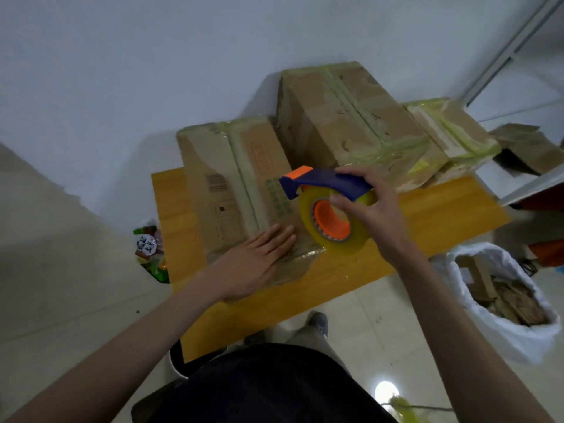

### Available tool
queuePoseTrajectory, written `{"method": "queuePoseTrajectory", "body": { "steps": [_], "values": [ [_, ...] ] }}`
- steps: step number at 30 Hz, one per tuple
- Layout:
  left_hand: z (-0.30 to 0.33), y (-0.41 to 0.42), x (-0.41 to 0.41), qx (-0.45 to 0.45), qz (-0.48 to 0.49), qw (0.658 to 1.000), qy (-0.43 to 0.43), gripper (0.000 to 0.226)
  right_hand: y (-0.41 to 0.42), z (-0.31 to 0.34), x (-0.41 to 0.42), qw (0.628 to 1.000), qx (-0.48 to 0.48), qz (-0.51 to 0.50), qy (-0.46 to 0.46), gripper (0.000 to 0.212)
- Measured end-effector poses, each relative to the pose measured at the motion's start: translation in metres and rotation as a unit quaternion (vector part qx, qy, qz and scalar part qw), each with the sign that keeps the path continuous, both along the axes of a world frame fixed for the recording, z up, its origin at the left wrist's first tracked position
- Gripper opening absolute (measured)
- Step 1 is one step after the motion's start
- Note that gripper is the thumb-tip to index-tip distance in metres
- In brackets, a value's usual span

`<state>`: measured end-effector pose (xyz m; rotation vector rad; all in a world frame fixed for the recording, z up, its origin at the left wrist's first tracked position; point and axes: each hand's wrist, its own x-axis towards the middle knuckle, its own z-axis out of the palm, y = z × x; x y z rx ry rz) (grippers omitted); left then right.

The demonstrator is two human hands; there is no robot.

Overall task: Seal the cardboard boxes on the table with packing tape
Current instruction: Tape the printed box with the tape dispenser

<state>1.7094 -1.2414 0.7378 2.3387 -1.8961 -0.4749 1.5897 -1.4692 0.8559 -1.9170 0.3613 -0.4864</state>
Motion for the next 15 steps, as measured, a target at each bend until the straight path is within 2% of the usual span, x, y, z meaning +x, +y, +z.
{"method": "queuePoseTrajectory", "body": {
  "steps": [4,10,15],
  "values": [
    [-0.002,0.017,-0.010,-0.028,0.069,0.997,-0.031,0.067,0.013,-0.017,0.019,0.999,-0.022,0.023,0.007,0.043],
    [0.004,0.011,-0.009,0.007,0.189,0.982,-0.018,0.090,0.012,-0.023,0.026,1.000,0.000,0.015,0.005,0.045],
    [0.009,-0.005,0.024,0.035,0.232,0.972,-0.018,0.085,0.007,-0.024,0.021,1.000,0.003,0.015,0.011,0.046]
  ]
}}
